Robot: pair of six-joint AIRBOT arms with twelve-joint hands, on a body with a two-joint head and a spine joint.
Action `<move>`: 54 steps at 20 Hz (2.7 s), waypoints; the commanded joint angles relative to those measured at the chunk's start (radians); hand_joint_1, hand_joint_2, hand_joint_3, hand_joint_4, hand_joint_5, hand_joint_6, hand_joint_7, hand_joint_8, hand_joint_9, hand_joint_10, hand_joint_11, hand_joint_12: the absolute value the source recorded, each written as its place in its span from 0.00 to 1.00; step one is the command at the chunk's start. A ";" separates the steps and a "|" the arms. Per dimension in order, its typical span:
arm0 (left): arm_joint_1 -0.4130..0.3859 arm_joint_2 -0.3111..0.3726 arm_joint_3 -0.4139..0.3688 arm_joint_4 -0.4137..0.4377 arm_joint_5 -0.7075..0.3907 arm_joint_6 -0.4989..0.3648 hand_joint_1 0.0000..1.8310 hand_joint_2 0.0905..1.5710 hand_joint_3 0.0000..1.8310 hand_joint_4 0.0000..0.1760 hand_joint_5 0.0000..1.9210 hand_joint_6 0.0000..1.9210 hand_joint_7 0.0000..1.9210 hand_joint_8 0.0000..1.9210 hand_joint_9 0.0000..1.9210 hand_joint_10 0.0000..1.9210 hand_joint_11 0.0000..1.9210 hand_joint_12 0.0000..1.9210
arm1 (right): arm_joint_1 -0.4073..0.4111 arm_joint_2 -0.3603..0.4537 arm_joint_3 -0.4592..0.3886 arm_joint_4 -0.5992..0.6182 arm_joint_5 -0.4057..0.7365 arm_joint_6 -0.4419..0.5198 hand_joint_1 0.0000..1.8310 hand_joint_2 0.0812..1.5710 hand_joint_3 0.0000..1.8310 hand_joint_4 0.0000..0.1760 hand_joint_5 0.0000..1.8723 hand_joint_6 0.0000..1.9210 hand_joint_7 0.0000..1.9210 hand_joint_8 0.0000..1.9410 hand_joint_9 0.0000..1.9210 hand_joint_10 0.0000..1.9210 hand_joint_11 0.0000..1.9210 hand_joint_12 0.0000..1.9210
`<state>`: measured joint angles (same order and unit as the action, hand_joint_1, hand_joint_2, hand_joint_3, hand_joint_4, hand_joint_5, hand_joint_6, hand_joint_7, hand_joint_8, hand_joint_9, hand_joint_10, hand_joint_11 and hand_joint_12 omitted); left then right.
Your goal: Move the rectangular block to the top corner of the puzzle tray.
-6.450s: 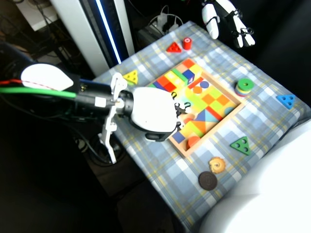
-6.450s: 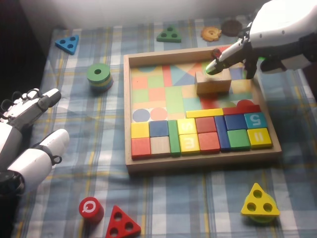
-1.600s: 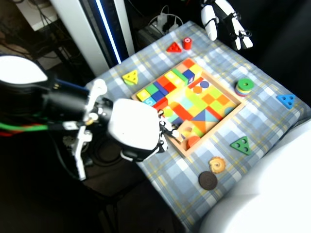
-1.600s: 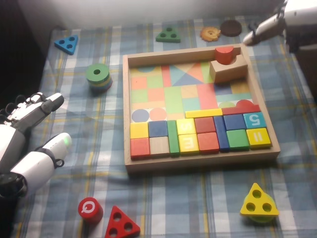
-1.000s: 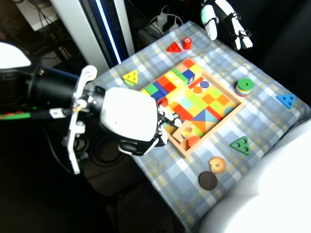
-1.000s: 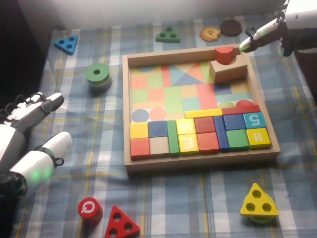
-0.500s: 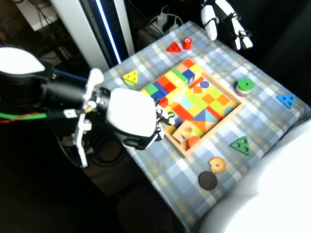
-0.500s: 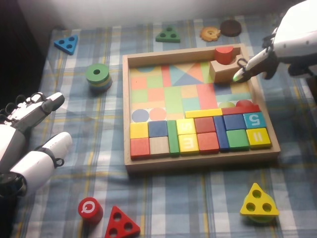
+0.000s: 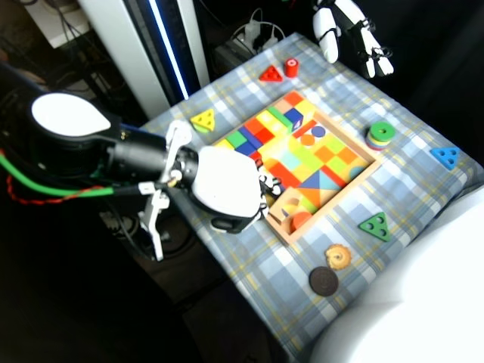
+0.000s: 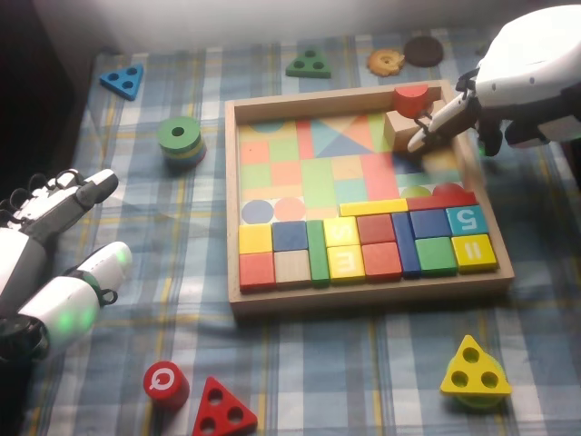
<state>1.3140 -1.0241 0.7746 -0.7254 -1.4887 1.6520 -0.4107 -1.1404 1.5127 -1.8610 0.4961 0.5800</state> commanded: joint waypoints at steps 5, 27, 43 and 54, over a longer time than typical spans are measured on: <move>-0.006 0.003 0.000 0.039 -0.115 -0.006 0.27 0.87 0.00 0.41 0.18 0.00 0.07 0.00 0.01 0.00 0.00 0.00 | 0.008 -0.037 0.046 0.045 -0.027 -0.003 0.80 0.77 0.00 0.20 0.18 0.00 0.57 0.89 0.77 1.00 0.80 1.00; -0.006 0.002 -0.001 0.036 -0.114 -0.006 0.26 0.86 0.00 0.31 0.20 0.00 0.07 0.00 0.03 0.00 0.00 0.00 | 0.044 0.014 0.007 0.060 -0.039 -0.017 0.84 0.77 0.00 0.07 0.19 0.01 0.64 1.00 0.75 1.00 0.79 1.00; 0.015 0.007 -0.010 0.024 -0.151 -0.015 0.26 0.87 0.00 0.42 0.19 0.00 0.08 0.00 0.03 0.00 0.00 0.00 | -0.145 0.338 -0.391 1.300 0.146 -1.070 0.44 0.76 0.00 0.34 0.15 0.00 0.57 1.00 0.69 1.00 0.65 1.00; 0.020 0.004 -0.015 0.011 -0.171 -0.022 0.27 0.88 0.00 0.42 0.18 0.00 0.07 0.00 0.01 0.00 0.00 0.00 | -0.796 0.322 -0.651 2.189 0.879 -1.779 0.00 0.68 0.00 0.00 0.10 0.00 0.11 0.00 0.08 0.01 0.00 0.30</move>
<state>1.3399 -1.0237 0.7601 -0.7597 -1.5375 1.6375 -1.2285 -0.8204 0.8562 0.3420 1.2079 -1.1995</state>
